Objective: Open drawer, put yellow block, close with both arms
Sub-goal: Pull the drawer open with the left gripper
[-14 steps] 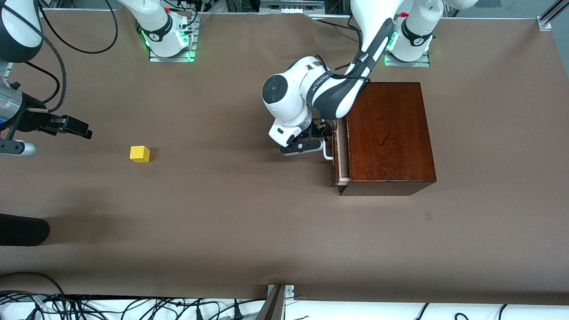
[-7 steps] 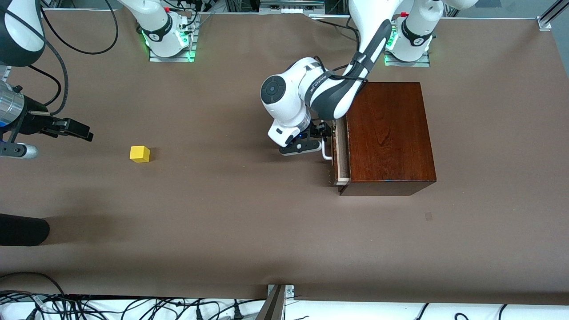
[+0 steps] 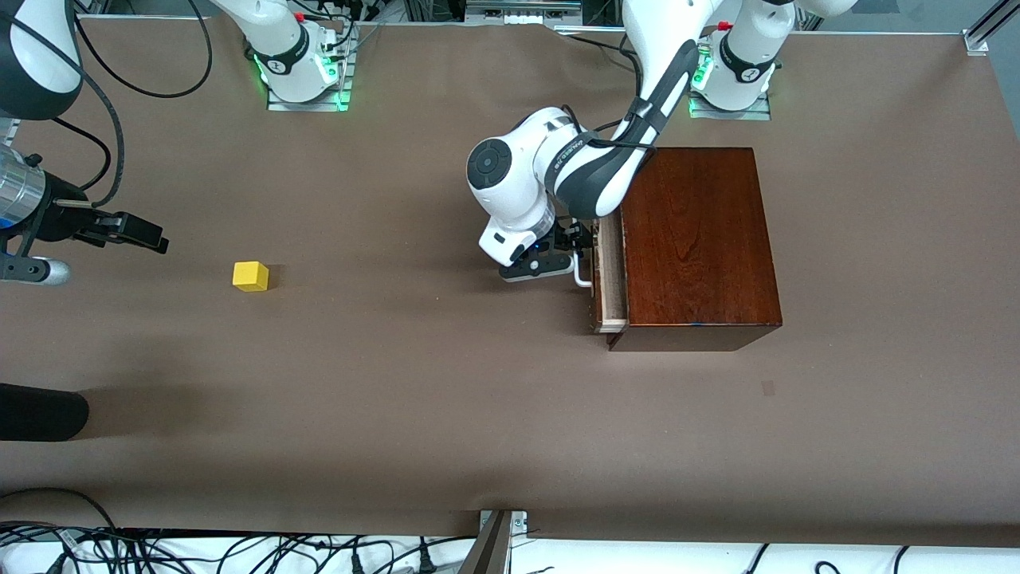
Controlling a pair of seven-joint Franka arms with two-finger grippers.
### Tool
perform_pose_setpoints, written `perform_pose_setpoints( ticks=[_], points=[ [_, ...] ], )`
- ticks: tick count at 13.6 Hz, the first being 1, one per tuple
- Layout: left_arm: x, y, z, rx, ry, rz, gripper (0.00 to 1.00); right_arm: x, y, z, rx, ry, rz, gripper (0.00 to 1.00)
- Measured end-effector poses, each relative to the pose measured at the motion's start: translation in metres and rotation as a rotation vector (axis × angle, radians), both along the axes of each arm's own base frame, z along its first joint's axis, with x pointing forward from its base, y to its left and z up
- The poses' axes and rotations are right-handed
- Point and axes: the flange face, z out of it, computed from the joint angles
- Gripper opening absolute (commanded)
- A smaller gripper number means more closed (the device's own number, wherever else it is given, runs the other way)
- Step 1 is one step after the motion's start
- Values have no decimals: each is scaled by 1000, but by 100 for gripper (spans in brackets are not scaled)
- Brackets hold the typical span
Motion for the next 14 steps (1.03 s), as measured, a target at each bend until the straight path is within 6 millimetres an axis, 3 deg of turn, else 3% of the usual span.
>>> perform_pose_setpoints(
  ticks=[14],
  points=[
    [-14,-37,-2,-2,-105,45,100,5,2,-13,-2,20,3,100]
  ],
)
